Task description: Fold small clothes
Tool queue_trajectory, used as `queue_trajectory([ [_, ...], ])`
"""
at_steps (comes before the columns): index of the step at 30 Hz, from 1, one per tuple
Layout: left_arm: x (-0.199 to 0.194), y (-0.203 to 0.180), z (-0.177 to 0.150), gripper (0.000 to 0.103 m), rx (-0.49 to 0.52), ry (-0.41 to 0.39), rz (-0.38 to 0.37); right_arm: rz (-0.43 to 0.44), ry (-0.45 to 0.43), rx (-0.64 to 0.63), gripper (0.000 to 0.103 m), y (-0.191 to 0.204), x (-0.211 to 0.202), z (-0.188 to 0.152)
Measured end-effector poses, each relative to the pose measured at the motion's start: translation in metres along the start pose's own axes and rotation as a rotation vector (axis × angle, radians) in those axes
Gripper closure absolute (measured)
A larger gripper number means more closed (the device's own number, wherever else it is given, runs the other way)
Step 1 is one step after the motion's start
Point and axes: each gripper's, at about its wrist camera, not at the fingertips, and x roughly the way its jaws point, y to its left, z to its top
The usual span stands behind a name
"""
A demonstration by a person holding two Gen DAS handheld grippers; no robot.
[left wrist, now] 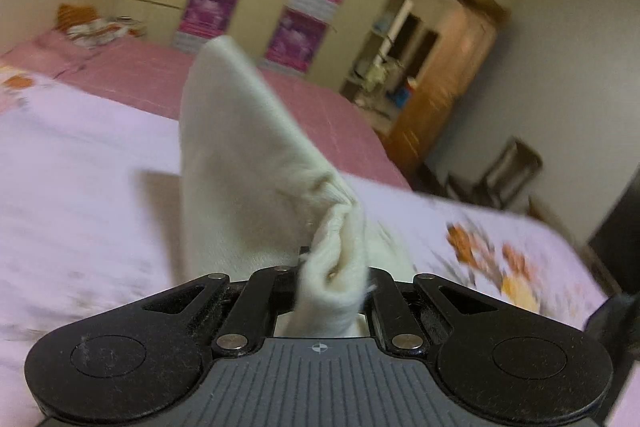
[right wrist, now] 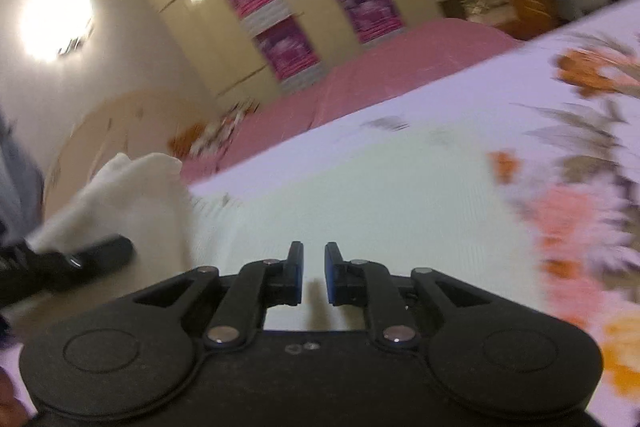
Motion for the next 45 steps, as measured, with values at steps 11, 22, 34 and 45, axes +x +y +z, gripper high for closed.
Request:
queue_trajectory([
  [11,0.002,-0.054,-0.043,0.047,0.047,0.169,-0.185,-0.007,-0.031,0.18,0.075,-0.084,-0.063,0.015],
  [22,-0.042,0.081,-0.004,0.047,-0.114,0.06,0.054,0.106,0.115,0.091,0.065,-0.057,-0.01,0.018],
  [34,-0.009,0.078,-0.019,0.047,-0.132,0.117,0.05,0.182,0.21,0.131,0.066,-0.056,0.03,0.026],
  [45,0.01,0.048,0.002,0.047,-0.036,0.082,0.006,0.08,0.08,-0.163,0.09,0.003,-0.002,0.034],
])
